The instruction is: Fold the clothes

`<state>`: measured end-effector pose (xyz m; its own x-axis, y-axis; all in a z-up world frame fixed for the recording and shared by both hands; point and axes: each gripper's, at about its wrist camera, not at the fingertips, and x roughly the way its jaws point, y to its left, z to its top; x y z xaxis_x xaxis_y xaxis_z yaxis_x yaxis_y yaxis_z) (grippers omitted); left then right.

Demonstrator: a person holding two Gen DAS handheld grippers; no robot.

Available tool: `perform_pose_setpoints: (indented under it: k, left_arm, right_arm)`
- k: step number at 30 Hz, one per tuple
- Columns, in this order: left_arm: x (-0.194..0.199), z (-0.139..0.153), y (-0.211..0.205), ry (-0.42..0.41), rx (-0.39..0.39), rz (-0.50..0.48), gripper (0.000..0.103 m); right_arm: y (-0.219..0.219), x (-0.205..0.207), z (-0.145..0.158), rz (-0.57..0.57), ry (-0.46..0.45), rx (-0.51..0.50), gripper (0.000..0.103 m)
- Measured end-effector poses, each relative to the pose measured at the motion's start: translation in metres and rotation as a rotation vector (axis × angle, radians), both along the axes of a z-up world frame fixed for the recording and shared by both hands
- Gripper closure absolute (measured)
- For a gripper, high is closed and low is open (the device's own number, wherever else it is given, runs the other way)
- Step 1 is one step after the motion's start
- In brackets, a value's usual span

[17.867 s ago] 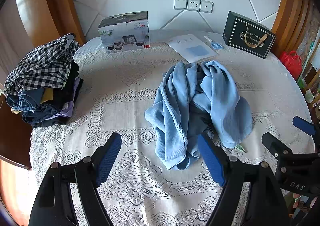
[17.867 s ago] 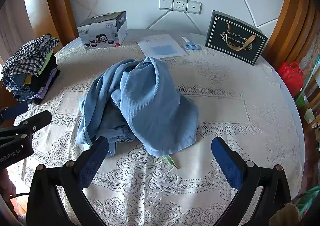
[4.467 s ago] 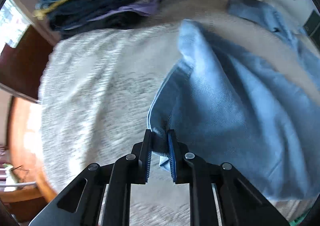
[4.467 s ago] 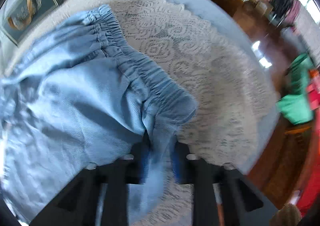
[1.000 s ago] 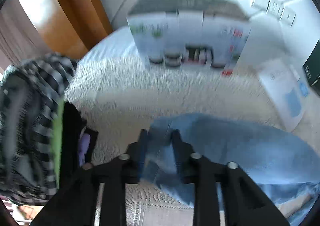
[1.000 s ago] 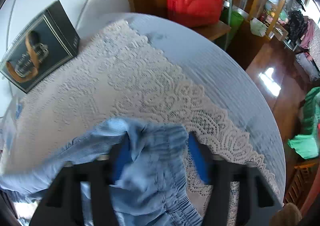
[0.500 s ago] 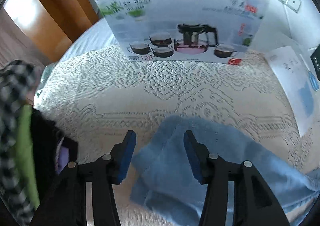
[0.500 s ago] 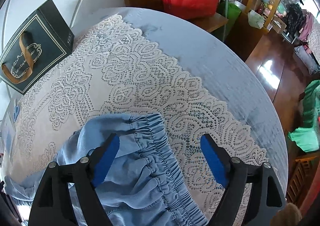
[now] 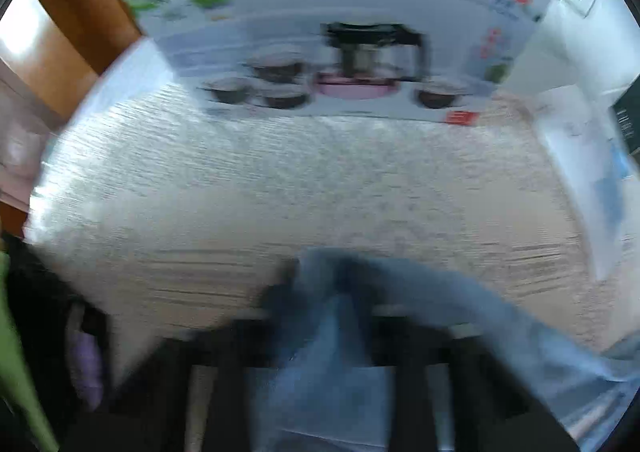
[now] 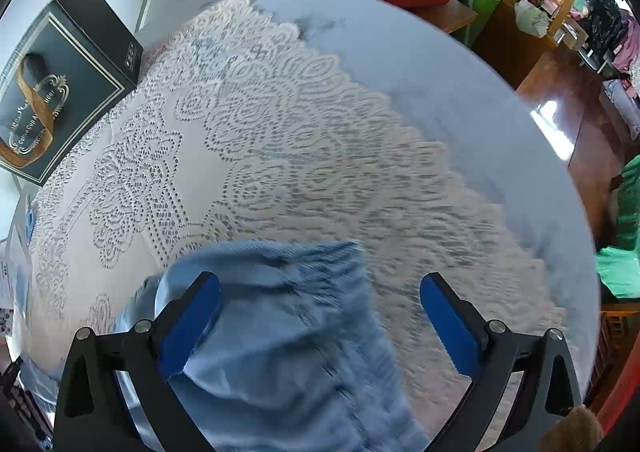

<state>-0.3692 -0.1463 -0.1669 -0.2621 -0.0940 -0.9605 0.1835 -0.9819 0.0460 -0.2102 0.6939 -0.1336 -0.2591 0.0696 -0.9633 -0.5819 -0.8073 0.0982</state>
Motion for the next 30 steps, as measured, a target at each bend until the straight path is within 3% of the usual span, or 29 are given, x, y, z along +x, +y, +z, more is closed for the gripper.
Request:
perform_pose_setpoints:
  k: [1, 2, 3, 5, 8, 11, 14, 16, 20, 25, 27, 28, 29, 30]
  left_arm:
    - [-0.002, 0.001, 0.006, -0.005, -0.045, -0.004, 0.098]
    - [-0.003, 0.002, 0.011, -0.004, -0.077, -0.011, 0.098]
    - [-0.002, 0.007, 0.014, 0.002, -0.1, -0.012, 0.099]
    - [0.007, 0.034, 0.012, 0.055, -0.102, -0.004, 0.099]
    - [0.029, 0.084, 0.007, 0.155, -0.096, -0.007, 0.099]
    - [0.079, 0.144, -0.002, 0.28, -0.091, -0.02, 0.098]
    - [0.142, 0.184, -0.01, 0.393, -0.111, -0.057, 0.098]
    - [0.192, 0.193, -0.017, 0.448, -0.16, -0.098, 0.098]
    - [0.283, 0.162, -0.036, 0.423, -0.18, -0.099, 0.097]
    - [0.363, 0.081, -0.054, 0.218, -0.057, -0.022, 0.094]
    - [0.381, 0.049, -0.059, 0.118, -0.016, -0.003, 0.093]
    - [0.389, 0.039, -0.062, 0.087, 0.004, 0.007, 0.092]
    - [0.395, 0.038, -0.066, 0.08, 0.023, 0.019, 0.087]
    - [0.402, 0.037, -0.07, 0.073, 0.042, 0.031, 0.083]
  right_arm:
    - [-0.004, -0.005, -0.005, 0.012, -0.01, -0.008, 0.024]
    - [-0.008, -0.008, -0.007, 0.029, -0.028, 0.004, 0.06]
    - [-0.013, -0.012, -0.007, 0.045, -0.047, 0.026, 0.061]
    - [-0.023, -0.007, 0.011, 0.081, 0.008, 0.046, 0.073]
    - [-0.024, 0.025, 0.055, 0.096, 0.164, 0.049, 0.073]
    - [-0.02, 0.084, 0.099, 0.12, 0.343, 0.006, 0.073]
    - [-0.024, 0.147, 0.115, 0.182, 0.453, -0.03, 0.073]
    - [-0.032, 0.184, 0.109, 0.217, 0.463, -0.057, 0.073]
    - [-0.049, 0.251, 0.062, 0.251, 0.32, -0.108, 0.074]
    - [-0.057, 0.284, 0.007, 0.231, 0.091, -0.108, 0.074]
    - [-0.057, 0.281, 0.006, 0.218, 0.044, -0.074, 0.064]
    - [-0.057, 0.279, 0.006, 0.211, 0.02, -0.055, 0.045]
    - [-0.057, 0.276, 0.009, 0.211, 0.013, -0.04, 0.035]
    - [-0.058, 0.273, 0.015, 0.213, 0.014, -0.026, 0.034]
